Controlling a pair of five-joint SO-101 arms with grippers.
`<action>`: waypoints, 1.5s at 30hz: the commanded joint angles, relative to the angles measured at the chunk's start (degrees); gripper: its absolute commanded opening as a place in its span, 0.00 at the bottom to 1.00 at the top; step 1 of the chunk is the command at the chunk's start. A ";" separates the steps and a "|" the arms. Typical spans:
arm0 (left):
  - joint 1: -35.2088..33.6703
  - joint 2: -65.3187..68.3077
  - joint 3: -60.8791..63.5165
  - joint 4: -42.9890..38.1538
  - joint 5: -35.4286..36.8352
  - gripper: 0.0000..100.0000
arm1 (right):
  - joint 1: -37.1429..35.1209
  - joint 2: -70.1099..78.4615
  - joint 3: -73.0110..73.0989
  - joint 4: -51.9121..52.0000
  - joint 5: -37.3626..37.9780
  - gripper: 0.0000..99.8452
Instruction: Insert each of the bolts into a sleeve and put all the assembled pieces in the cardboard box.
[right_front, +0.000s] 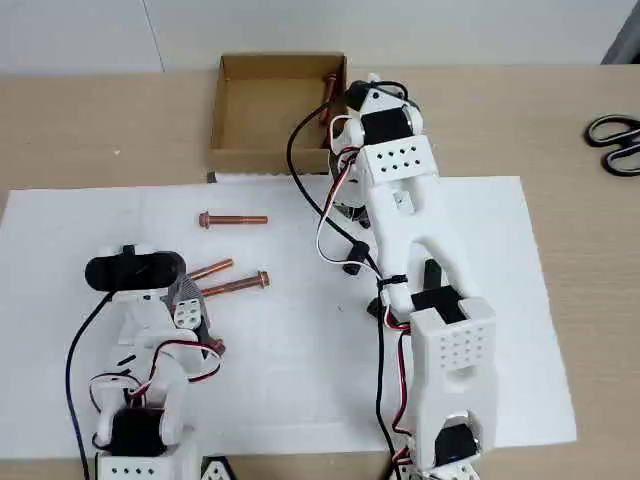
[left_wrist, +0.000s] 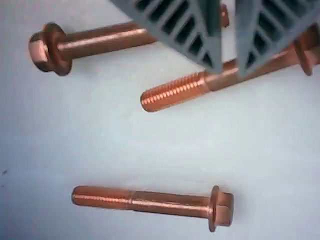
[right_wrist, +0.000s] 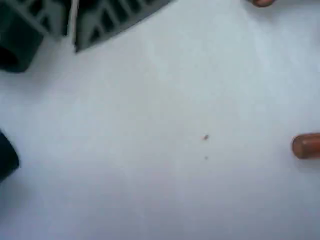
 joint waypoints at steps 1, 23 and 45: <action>-0.26 -0.62 -2.51 0.18 -0.35 0.01 | -0.13 -2.07 -2.29 -0.75 -0.53 0.00; -0.26 -0.62 -2.59 0.26 -0.44 0.01 | -0.57 -4.09 4.48 1.89 -2.37 0.00; -0.26 -0.62 -2.59 0.26 -0.18 0.01 | -2.24 -13.85 21.63 1.27 -1.58 0.03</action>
